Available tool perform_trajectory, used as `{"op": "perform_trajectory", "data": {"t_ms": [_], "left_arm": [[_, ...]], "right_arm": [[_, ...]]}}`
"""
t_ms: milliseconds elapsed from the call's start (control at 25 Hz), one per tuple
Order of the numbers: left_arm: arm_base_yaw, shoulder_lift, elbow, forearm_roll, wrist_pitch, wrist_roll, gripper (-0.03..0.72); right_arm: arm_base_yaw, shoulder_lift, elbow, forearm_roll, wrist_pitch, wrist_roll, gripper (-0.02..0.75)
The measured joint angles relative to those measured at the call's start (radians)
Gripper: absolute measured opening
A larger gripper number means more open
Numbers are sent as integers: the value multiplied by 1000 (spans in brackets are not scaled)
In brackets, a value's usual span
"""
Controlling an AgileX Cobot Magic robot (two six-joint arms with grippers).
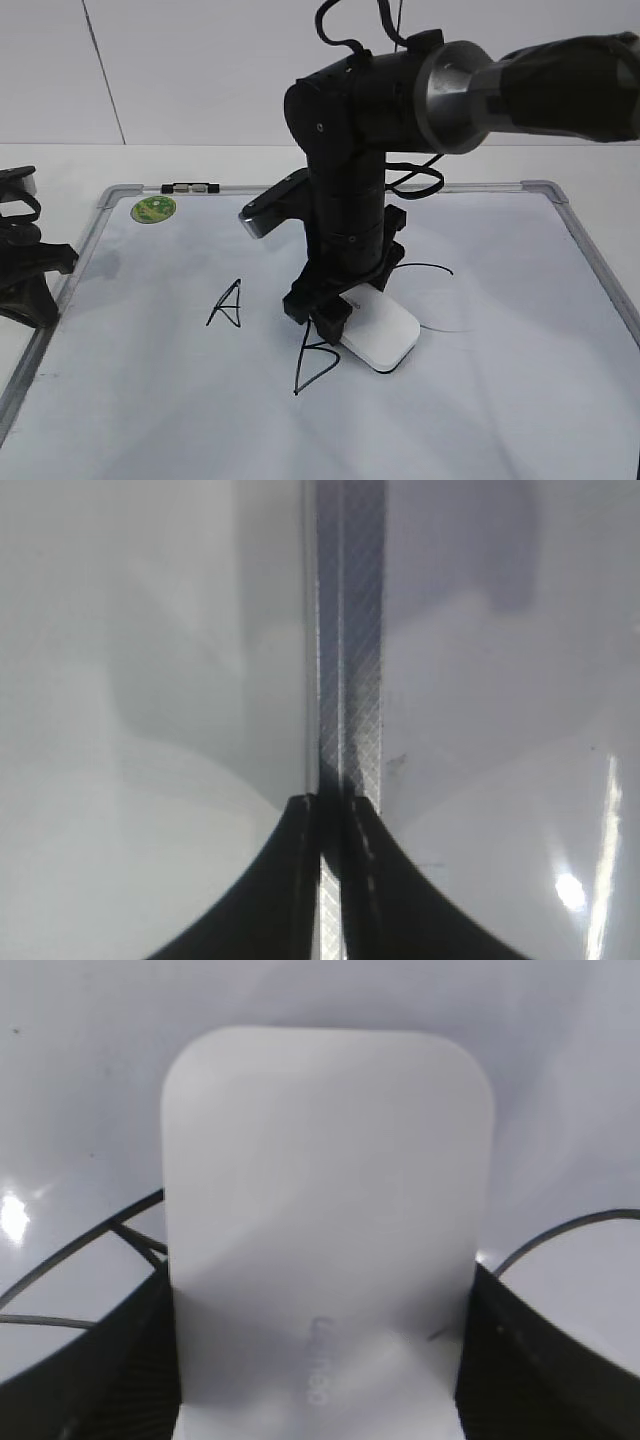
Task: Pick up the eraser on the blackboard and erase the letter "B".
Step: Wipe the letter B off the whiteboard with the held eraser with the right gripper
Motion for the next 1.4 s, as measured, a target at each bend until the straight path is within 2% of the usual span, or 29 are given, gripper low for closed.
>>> {"op": "perform_trajectory", "data": {"t_ms": [480, 960, 1160, 1400], "left_arm": [[0, 0, 0, 0, 2, 0, 22], [0, 0, 0, 0, 4, 0, 22], [0, 0, 0, 0, 4, 0, 22], [0, 0, 0, 0, 6, 0, 22]], "right_arm": [[0, 0, -1, 78, -6, -47, 529], [2, -100, 179, 152, -103, -77, 529], [4, -112, 193, 212, -87, -125, 529], [94, -112, 194, 215, -80, -146, 529]]}}
